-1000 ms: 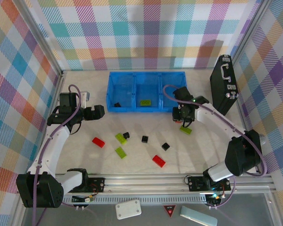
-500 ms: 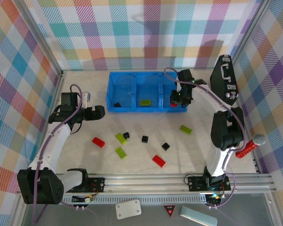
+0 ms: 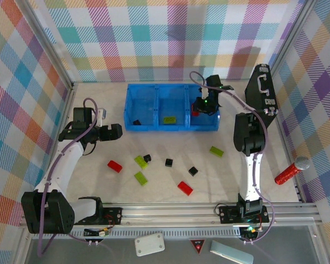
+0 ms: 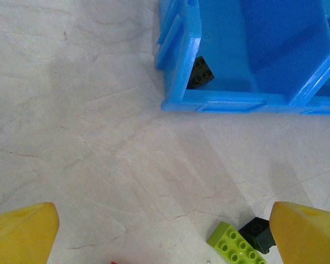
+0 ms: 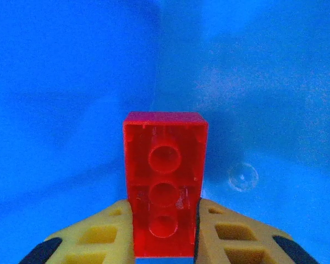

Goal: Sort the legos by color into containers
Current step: Place the lego in the container.

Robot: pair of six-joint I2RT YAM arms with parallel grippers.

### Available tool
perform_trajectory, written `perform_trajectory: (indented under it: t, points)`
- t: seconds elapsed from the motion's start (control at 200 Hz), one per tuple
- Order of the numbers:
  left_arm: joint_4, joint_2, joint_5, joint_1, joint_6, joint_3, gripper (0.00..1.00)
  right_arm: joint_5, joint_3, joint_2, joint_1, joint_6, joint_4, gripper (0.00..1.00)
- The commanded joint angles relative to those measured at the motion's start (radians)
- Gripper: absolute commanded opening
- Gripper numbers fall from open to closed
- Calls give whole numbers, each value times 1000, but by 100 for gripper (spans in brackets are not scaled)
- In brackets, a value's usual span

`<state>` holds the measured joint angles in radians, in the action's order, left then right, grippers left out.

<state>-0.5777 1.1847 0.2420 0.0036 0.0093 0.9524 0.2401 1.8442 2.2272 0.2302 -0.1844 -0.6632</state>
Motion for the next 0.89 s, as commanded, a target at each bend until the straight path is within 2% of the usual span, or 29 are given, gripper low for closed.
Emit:
perform_trajectory:
  t: [0.0, 0.255, 0.65, 0.89]
  points:
    - [-24, 1, -6, 12, 12, 2, 98, 48, 57, 37, 0, 33, 0, 26]
    - [-25, -3, -7, 13, 13, 0, 98, 67, 78, 77, -2, 23, 1, 28]
    - [-25, -9, -4, 13, 13, -1, 98, 78, 94, 71, -2, -13, -2, 41]
    - [-25, -11, -1, 12, 13, 0, 98, 84, 97, 40, -2, -10, -17, 44]
